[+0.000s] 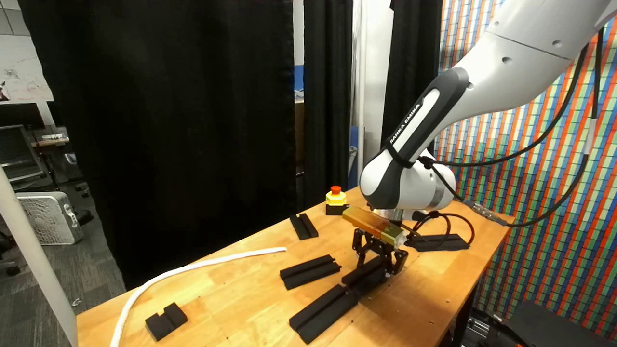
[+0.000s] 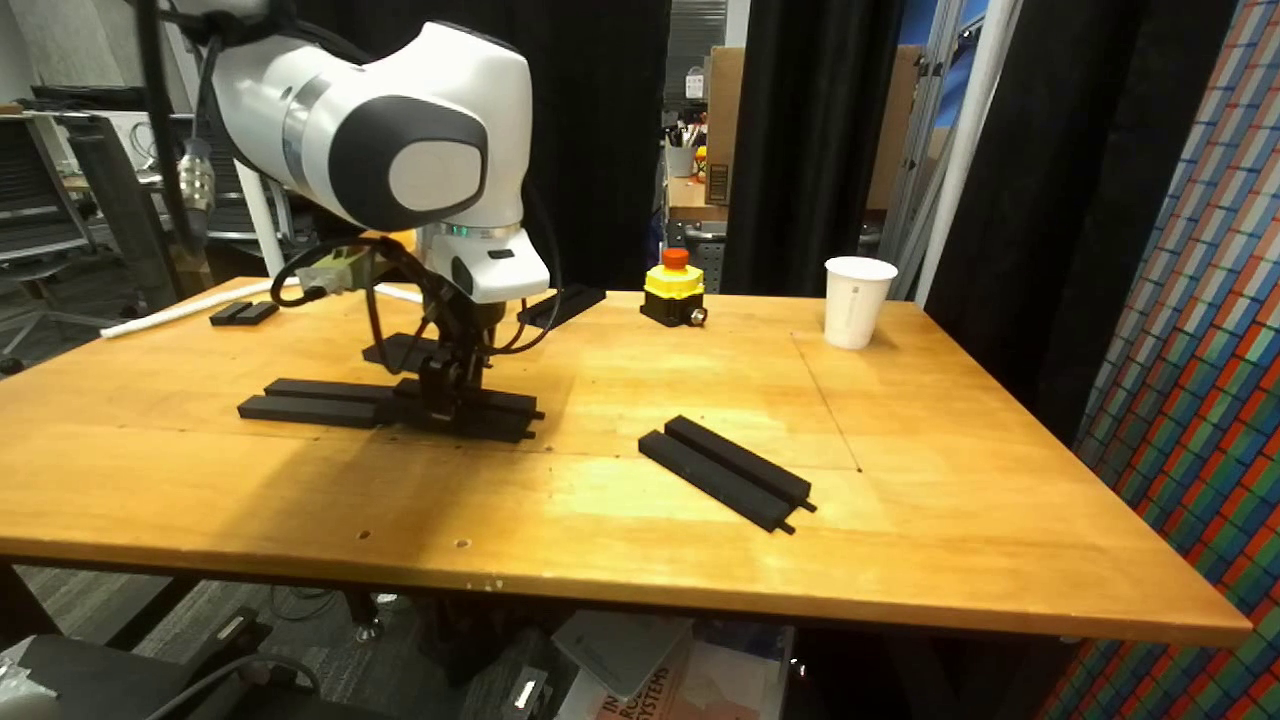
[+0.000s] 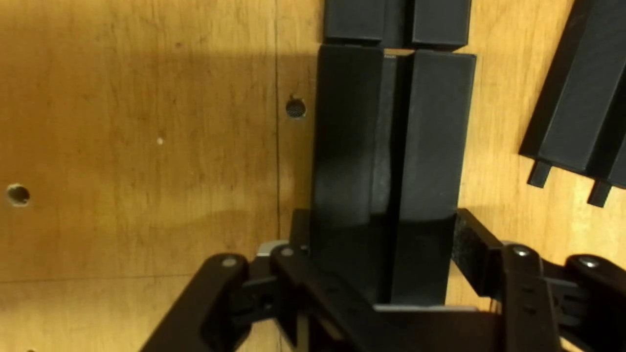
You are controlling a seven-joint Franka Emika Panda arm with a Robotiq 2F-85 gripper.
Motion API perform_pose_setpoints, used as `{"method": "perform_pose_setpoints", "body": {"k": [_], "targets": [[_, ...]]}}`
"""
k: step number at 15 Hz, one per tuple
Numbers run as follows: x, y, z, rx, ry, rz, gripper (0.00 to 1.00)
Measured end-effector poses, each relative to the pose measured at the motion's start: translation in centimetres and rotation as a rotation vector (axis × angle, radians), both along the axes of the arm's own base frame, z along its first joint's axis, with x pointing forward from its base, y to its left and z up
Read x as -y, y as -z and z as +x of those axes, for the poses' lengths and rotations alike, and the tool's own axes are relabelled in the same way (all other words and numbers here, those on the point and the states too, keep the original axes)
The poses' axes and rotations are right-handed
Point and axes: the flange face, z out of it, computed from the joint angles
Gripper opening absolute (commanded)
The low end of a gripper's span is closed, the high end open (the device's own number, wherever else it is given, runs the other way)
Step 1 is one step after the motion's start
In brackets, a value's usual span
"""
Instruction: Join the four pieces of the black objects together
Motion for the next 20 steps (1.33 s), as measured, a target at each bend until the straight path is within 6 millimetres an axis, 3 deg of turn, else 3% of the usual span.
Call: {"method": "perform_pose_setpoints", "body": {"k": [20], "targets": [[-0.1, 0.7, 1.4, -0.022, -0.013, 0.004, 0.46]]}}
